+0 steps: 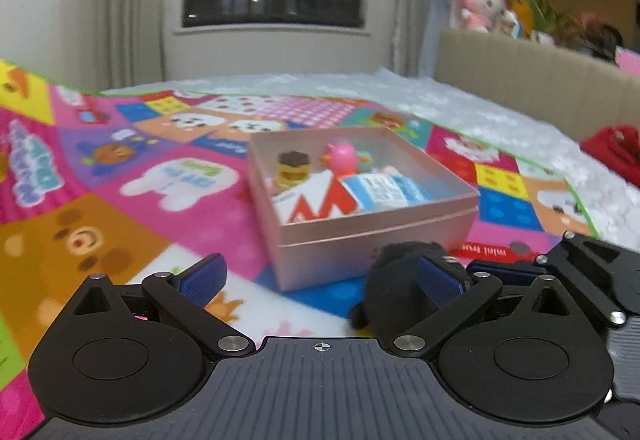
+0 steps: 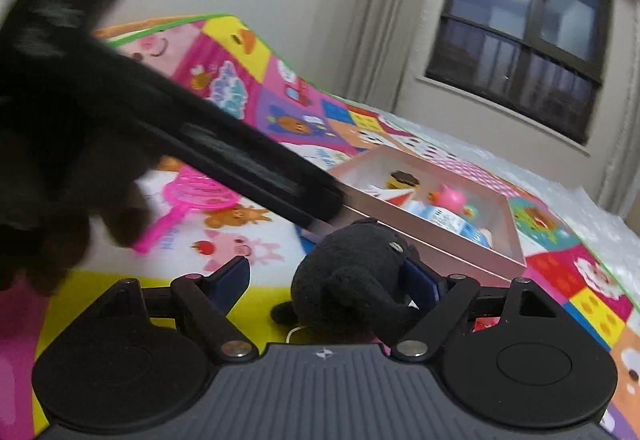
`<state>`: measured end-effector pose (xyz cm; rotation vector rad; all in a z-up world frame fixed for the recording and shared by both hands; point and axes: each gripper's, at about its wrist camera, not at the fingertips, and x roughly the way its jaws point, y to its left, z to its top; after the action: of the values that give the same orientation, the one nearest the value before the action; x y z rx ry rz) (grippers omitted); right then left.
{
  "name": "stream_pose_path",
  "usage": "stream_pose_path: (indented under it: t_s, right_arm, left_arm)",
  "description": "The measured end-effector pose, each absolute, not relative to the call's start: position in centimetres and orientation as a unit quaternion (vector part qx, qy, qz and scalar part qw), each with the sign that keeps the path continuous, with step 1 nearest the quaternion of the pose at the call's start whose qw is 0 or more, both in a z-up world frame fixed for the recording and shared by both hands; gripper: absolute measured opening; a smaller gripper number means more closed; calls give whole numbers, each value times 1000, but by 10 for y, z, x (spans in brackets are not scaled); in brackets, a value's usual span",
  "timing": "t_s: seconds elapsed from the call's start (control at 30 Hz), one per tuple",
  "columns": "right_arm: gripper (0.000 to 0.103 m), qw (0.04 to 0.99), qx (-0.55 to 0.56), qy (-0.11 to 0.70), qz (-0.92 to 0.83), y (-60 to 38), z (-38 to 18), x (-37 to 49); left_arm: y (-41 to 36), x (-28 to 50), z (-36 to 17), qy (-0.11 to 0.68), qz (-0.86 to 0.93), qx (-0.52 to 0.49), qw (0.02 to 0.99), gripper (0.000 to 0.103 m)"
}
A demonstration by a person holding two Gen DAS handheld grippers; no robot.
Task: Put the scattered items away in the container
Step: 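Carry the cat plush up to the pink box rim with the right gripper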
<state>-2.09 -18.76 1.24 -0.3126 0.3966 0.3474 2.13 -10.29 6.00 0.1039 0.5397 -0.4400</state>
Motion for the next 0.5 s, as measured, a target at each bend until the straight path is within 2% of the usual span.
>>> stream_pose_path:
  t_s: [0.07,0.13,0.17,0.27,0.33,0.5]
  right_arm:
    - [87,955,-149,197,164,-192,14,-26]
    - [101,959,-136,198,149,-199,16,-31]
    - [103,962,-128,197,139,-201,17,-33]
    - [102,964,-111,215,114,-202,18,-28]
    - [95,961,-101,233,112,-197,17,-19]
    - [95,957,-88,255,109,-180,15,8]
  left_arm:
    - [-111,24,54,262,-209,67,940,103]
    - [-111,26,51,261,-204,67,941,103]
    - [-110,27,51,262,-204,64,941,103]
    - [-108,29,51,265,-202,62,941,103]
    - [-107,31,51,266,-202,60,940,103]
    - [-103,33,52,271,-204,56,939,103]
